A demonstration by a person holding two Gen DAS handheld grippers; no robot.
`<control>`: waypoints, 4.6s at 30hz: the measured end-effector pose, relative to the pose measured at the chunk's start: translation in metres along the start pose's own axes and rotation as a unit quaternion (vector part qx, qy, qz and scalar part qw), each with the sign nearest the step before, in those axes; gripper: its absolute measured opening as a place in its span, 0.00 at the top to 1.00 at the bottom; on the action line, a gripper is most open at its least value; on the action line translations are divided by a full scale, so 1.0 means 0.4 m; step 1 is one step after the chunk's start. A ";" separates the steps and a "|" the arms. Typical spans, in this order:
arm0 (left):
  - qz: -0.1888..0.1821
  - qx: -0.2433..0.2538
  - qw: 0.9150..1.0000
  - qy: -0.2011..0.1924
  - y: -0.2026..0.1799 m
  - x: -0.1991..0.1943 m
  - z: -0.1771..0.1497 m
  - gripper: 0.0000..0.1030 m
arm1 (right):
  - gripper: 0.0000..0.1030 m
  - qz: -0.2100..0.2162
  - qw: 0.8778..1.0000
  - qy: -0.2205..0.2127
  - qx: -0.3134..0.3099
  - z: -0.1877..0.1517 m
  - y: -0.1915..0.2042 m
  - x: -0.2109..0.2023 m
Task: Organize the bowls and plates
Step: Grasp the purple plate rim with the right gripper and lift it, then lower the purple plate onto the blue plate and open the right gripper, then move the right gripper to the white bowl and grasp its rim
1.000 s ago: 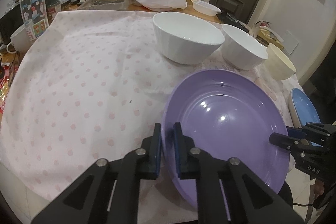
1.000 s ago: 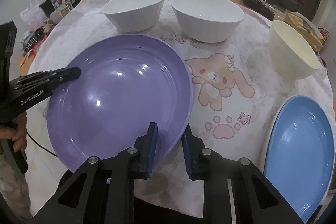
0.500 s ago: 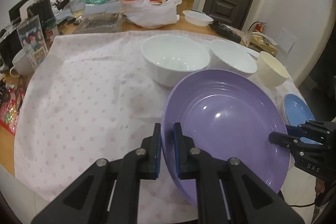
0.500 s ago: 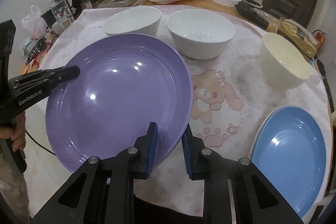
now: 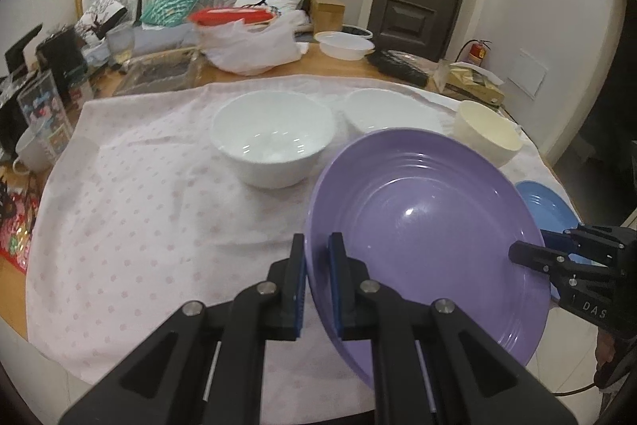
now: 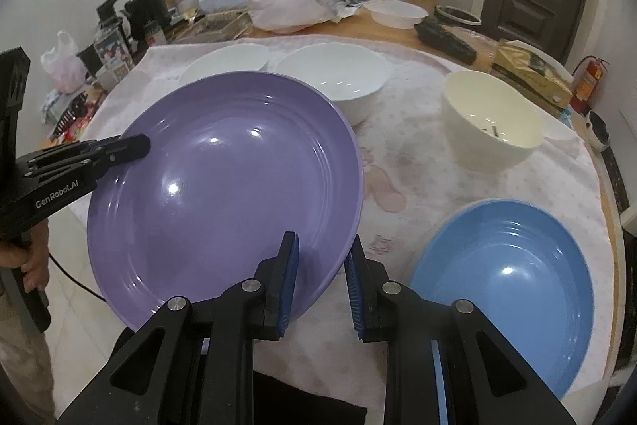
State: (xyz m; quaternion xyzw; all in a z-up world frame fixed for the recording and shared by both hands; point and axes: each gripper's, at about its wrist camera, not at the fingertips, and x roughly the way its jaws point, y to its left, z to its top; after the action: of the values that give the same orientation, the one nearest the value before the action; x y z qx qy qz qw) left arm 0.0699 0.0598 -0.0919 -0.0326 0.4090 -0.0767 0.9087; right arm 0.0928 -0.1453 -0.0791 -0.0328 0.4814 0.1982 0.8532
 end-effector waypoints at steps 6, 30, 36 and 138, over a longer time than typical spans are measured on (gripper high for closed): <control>-0.007 0.028 1.000 -0.001 -0.116 0.007 0.026 0.92 | 0.83 -0.012 0.999 -0.017 0.029 -0.026 -0.092 -0.045; -0.052 0.119 0.990 0.054 -0.481 0.130 0.029 0.89 | 0.83 -0.068 0.993 -0.020 0.096 -0.181 -0.392 -0.142; -0.055 0.137 0.987 0.062 -0.518 0.154 0.022 0.88 | 0.83 -0.084 0.991 -0.015 0.099 -0.200 -0.421 -0.151; -0.047 0.107 0.984 0.134 -0.083 0.430 0.368 0.89 | 0.16 0.008 0.997 0.021 -0.075 0.312 -0.008 0.382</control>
State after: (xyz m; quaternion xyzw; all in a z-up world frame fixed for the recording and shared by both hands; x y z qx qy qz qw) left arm 0.2887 -0.0022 -0.1173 0.0564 0.5146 -0.1666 0.8392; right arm 0.2648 -0.0706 -0.1404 -0.0971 0.4831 0.2398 0.8365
